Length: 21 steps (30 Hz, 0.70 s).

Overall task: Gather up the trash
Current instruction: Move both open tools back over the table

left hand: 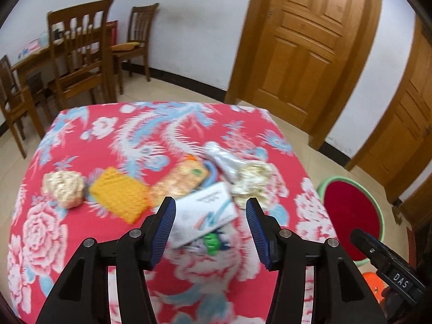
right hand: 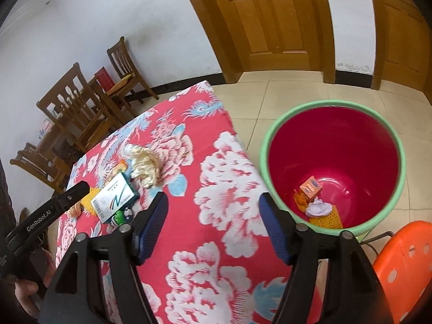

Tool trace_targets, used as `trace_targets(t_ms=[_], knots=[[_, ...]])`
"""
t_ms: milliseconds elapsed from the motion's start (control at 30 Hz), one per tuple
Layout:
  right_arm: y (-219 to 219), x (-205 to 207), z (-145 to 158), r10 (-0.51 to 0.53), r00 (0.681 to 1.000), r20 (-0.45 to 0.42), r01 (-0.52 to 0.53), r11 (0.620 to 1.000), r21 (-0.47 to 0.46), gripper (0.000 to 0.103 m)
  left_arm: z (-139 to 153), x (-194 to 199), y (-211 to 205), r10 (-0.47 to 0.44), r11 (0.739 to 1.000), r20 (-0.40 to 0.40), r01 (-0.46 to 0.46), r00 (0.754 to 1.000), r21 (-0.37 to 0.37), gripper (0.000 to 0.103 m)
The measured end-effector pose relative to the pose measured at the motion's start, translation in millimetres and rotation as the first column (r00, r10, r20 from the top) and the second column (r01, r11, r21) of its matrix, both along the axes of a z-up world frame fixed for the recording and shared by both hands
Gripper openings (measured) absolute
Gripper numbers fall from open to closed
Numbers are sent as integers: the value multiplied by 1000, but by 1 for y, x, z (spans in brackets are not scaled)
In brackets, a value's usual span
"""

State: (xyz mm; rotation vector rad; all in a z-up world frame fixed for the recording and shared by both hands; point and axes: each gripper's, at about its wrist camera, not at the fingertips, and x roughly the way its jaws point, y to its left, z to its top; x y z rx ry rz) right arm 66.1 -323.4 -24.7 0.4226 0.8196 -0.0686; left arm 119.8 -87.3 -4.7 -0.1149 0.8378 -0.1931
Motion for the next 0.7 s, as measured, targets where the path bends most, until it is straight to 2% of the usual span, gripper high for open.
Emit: trace_targets(t_ms=[200, 267, 600, 700], knots=[[25, 17, 1, 40, 999, -10, -41, 999, -26, 75, -2, 6, 42, 87, 996, 1, -87, 996, 5, 57], [32, 22, 2, 51, 999, -14, -52, 998, -36, 76, -3, 8, 57, 119, 993, 3, -119, 993, 11, 63], [60, 54, 1, 93, 995, -27, -94, 994, -63, 78, -13, 21, 115, 245, 969, -10, -245, 969, 37, 70], [68, 64, -1, 100, 994, -35, -103, 992, -70, 78, -20, 26, 127, 269, 962, -21, -268, 963, 48, 76]])
